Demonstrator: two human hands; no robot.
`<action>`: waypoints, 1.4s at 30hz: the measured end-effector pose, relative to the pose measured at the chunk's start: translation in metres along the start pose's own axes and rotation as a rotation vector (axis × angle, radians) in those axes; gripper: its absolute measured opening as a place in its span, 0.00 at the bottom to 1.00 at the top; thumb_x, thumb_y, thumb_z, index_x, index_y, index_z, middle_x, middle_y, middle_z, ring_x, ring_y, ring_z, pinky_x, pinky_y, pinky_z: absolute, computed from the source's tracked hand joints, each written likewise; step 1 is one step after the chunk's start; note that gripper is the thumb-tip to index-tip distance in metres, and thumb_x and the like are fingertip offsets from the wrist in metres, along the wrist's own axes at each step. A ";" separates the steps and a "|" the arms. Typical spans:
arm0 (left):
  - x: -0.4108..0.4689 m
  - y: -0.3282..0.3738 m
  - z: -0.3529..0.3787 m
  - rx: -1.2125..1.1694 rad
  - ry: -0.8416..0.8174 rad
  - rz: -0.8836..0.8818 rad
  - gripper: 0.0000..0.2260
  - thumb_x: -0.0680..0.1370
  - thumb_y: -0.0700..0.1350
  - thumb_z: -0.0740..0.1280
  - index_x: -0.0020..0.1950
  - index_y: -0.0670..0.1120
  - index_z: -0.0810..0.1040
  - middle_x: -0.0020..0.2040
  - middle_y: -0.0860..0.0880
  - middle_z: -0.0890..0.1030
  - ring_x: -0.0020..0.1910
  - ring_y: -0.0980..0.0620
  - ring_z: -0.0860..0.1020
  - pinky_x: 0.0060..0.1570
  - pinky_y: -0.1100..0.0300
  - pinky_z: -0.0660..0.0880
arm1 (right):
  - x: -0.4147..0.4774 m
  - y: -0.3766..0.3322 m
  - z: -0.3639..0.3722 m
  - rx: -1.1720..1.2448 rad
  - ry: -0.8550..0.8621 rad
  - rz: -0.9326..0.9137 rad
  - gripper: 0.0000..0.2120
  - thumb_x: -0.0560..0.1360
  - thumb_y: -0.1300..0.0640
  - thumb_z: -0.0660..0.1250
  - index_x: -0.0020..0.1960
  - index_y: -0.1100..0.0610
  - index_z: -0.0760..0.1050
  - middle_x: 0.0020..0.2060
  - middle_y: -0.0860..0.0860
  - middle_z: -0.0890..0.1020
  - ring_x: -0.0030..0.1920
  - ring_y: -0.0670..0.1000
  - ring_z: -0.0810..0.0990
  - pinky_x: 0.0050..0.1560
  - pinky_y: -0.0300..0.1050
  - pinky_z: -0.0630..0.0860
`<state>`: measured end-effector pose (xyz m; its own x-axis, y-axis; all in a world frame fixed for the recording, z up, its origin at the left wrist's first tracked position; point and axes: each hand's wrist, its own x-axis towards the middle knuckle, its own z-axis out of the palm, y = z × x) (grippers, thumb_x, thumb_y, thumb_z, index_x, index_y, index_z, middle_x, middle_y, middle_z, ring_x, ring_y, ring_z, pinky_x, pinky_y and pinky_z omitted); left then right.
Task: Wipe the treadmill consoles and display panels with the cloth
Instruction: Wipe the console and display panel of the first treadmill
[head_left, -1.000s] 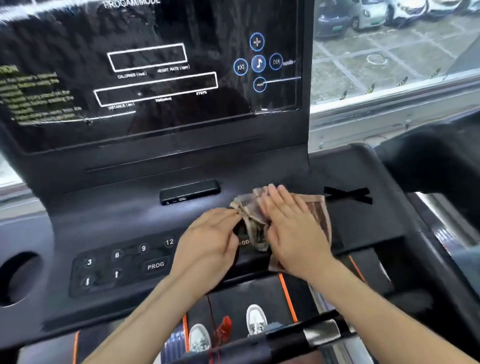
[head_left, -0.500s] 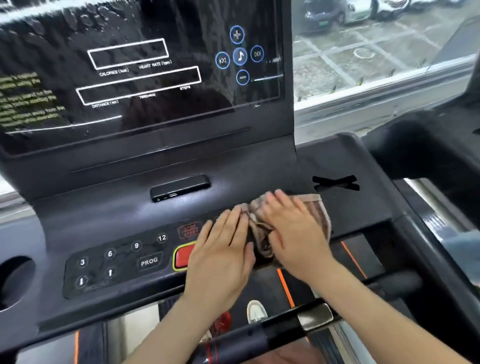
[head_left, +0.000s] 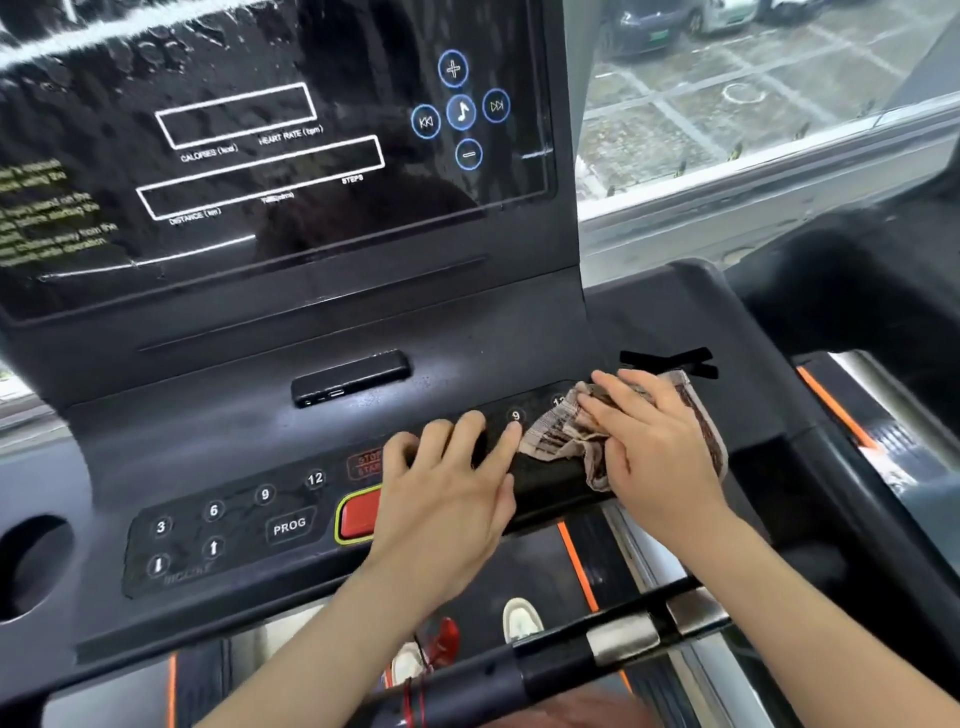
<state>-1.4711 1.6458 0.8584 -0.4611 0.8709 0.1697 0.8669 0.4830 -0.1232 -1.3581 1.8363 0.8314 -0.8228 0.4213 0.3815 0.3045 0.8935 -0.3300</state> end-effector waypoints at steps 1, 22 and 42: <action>0.004 -0.002 -0.001 0.013 0.008 0.023 0.19 0.79 0.54 0.57 0.68 0.54 0.73 0.60 0.46 0.75 0.52 0.44 0.72 0.51 0.47 0.64 | 0.001 0.000 0.000 0.010 0.017 0.000 0.23 0.71 0.62 0.53 0.59 0.60 0.82 0.61 0.54 0.80 0.61 0.59 0.75 0.58 0.60 0.75; 0.020 0.010 0.000 -0.017 -0.064 -0.057 0.19 0.80 0.56 0.54 0.69 0.55 0.73 0.62 0.48 0.75 0.54 0.44 0.74 0.60 0.42 0.64 | -0.001 -0.003 0.002 0.102 -0.061 0.031 0.26 0.72 0.61 0.51 0.63 0.62 0.78 0.65 0.56 0.77 0.67 0.59 0.73 0.69 0.47 0.66; 0.009 -0.002 -0.008 -0.440 -0.013 -0.344 0.17 0.70 0.45 0.67 0.59 0.52 0.79 0.55 0.55 0.82 0.51 0.52 0.78 0.50 0.59 0.74 | 0.035 -0.036 0.011 -0.119 -0.378 -0.110 0.30 0.76 0.43 0.53 0.74 0.56 0.67 0.73 0.55 0.68 0.74 0.55 0.64 0.72 0.56 0.61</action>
<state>-1.4757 1.6520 0.8676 -0.7315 0.6719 0.1160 0.6619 0.6588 0.3576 -1.4036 1.8175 0.8470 -0.9652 0.2553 0.0574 0.2399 0.9510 -0.1948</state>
